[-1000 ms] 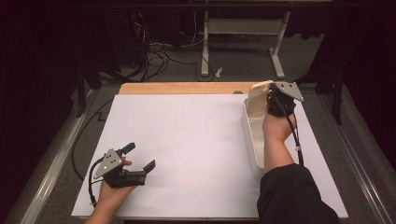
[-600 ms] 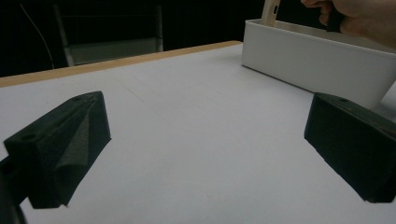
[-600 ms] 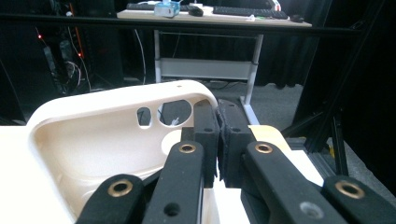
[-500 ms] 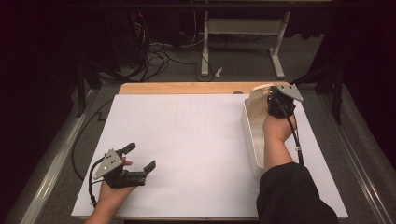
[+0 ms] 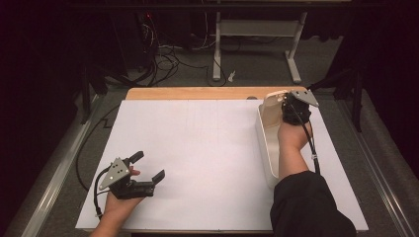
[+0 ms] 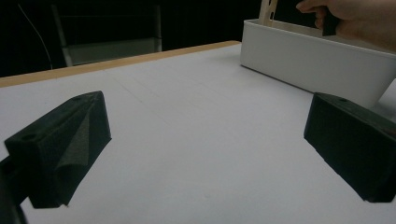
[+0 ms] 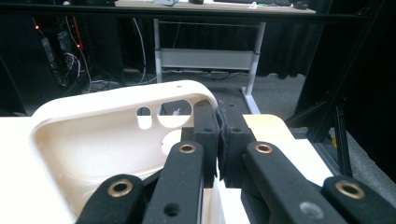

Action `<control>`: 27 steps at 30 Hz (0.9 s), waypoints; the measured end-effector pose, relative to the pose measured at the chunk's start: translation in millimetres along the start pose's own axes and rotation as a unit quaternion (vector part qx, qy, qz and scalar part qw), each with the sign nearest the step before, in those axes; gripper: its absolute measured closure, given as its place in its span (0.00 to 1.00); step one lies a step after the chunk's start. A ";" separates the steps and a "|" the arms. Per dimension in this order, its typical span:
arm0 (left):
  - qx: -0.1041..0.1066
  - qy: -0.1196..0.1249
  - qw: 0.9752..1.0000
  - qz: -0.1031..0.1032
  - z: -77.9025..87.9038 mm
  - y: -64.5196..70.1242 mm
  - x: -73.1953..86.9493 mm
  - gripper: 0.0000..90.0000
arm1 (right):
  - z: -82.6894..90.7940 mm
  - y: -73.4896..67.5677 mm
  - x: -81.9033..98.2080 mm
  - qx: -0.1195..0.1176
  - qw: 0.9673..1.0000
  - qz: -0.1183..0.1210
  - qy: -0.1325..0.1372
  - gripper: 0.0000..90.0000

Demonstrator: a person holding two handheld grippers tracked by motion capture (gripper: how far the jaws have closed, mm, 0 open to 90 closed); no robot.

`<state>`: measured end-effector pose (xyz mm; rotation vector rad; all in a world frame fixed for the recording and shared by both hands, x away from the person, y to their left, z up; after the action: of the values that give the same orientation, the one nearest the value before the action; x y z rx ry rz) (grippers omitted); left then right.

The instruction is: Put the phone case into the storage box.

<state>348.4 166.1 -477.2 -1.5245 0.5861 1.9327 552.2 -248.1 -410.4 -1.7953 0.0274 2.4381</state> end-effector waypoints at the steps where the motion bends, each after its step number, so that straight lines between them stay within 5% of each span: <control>1: 0.000 0.000 1.000 0.000 0.0 0.1 0.0 0.02 | -0.3 0.3 0.4 0.001 1.000 0.000 -0.002 0.99; 27: 0.002 0.001 1.000 0.000 -0.3 1.1 -0.3 0.02 | 0.5 1.5 1.4 -0.001 1.000 0.001 -0.014 0.97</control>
<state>347.9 165.1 -477.0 -1.5233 0.5909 1.9289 551.2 -249.5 -411.7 -1.7624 0.0250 2.4640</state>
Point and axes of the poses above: each handheld gripper's, and its own axes: z roughly backward along the jaws, x roughly out of its underside, y roughly to its right, the point moved 10 cm from there along -z, roughly forward along the jaws, and after that the axes turned 6 degrees about -z, right-handed, at the moved point
